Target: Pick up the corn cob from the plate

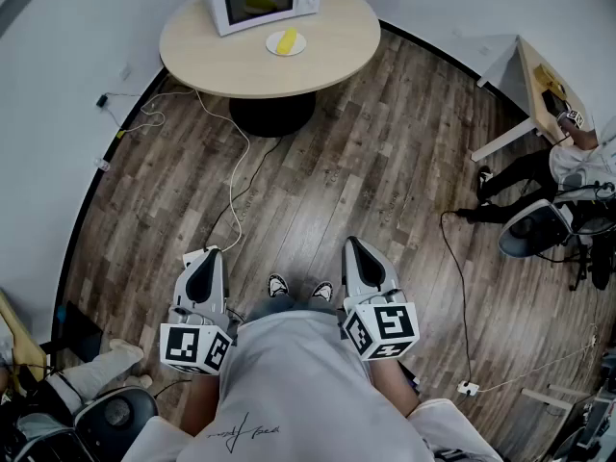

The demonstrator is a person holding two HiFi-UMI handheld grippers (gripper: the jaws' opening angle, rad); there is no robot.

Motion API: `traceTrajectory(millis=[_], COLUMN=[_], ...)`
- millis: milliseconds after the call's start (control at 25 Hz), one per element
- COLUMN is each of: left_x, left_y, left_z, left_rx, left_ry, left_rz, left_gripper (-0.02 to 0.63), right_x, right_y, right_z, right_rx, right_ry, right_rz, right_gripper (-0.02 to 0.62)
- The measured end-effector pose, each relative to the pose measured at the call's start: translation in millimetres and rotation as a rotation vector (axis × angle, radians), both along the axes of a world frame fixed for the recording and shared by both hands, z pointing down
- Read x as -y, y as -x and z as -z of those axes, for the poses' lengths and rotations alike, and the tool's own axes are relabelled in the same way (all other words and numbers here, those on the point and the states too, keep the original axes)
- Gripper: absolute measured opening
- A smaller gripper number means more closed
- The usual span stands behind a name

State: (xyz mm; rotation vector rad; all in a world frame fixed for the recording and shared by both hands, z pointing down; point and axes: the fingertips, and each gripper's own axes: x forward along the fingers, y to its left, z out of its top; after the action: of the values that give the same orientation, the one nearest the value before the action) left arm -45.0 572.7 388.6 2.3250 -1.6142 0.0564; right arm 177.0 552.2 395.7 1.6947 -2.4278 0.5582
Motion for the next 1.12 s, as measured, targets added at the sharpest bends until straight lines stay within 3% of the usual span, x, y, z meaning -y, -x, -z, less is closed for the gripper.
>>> traceTrajectory(millis=[240,440,1120], left_x=[8,16,39], left_y=[12,24,45], left_z=[7,9,1], left_rx=[0.003,-0.004,-0.051], left_ry=[-0.012,-0.011,0.020], left_rz=[0.004,0.009,-0.039], left_gripper=[0.000,0.000,0.000], right_x=[4,9,50], right_y=[4,6,43], right_z=[12,20,33], right_rx=[-0.016,0.072,0.035], right_ry=[-0.026,-0.037,-0.134], right_rz=[0.001,-0.018,0.020], right_gripper=[0.011,0.012,0.011])
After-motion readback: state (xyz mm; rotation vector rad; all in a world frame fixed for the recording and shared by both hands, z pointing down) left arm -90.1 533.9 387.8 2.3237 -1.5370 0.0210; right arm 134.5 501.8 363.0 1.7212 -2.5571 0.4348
